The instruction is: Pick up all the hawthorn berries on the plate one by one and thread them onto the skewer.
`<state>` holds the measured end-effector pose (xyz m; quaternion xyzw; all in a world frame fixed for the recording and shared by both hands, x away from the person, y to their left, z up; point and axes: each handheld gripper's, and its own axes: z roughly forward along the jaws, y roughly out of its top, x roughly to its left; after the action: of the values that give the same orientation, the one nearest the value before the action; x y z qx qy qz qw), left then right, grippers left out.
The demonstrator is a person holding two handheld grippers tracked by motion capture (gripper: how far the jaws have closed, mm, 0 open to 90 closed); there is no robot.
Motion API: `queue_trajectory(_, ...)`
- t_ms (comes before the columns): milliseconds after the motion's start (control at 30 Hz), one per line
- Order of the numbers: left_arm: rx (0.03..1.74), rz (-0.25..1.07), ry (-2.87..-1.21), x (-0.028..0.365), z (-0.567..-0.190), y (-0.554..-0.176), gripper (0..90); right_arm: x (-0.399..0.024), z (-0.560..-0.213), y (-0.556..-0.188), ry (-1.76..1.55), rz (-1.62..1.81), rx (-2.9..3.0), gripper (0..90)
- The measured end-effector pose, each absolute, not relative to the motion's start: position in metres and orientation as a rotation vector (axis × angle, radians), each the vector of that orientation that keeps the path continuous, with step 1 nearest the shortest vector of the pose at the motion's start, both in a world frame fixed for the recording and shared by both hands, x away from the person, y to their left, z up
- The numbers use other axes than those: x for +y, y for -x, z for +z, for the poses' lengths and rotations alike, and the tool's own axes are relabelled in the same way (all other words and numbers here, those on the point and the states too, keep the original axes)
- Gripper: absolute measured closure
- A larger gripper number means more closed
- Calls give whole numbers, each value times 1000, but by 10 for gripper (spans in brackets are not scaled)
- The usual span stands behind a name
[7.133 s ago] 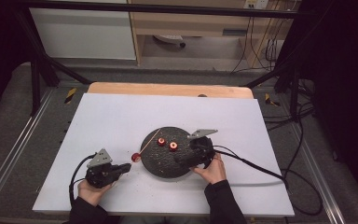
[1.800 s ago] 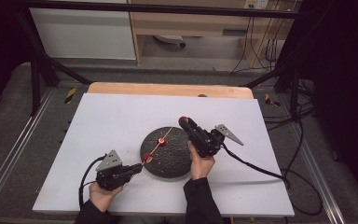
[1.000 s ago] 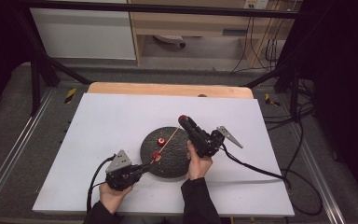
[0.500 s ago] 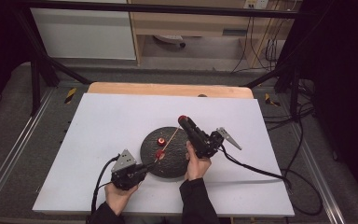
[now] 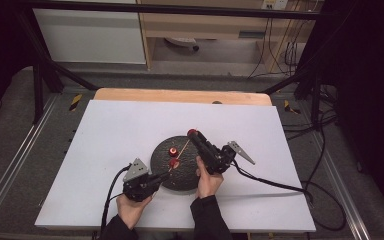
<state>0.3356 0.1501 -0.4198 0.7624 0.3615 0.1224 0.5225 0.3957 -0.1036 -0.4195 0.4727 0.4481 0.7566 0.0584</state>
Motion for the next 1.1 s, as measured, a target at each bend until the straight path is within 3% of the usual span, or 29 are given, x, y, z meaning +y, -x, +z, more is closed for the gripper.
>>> queue_trajectory(633,858,284,-1843,140,-419,-349,878,-100,-432,-384,-1426,2167,1678,595)
queue_trajectory(1100,833,286,-1881,163,-422,-344,881,-114,-419,-384,-1372,1929,1863,290)
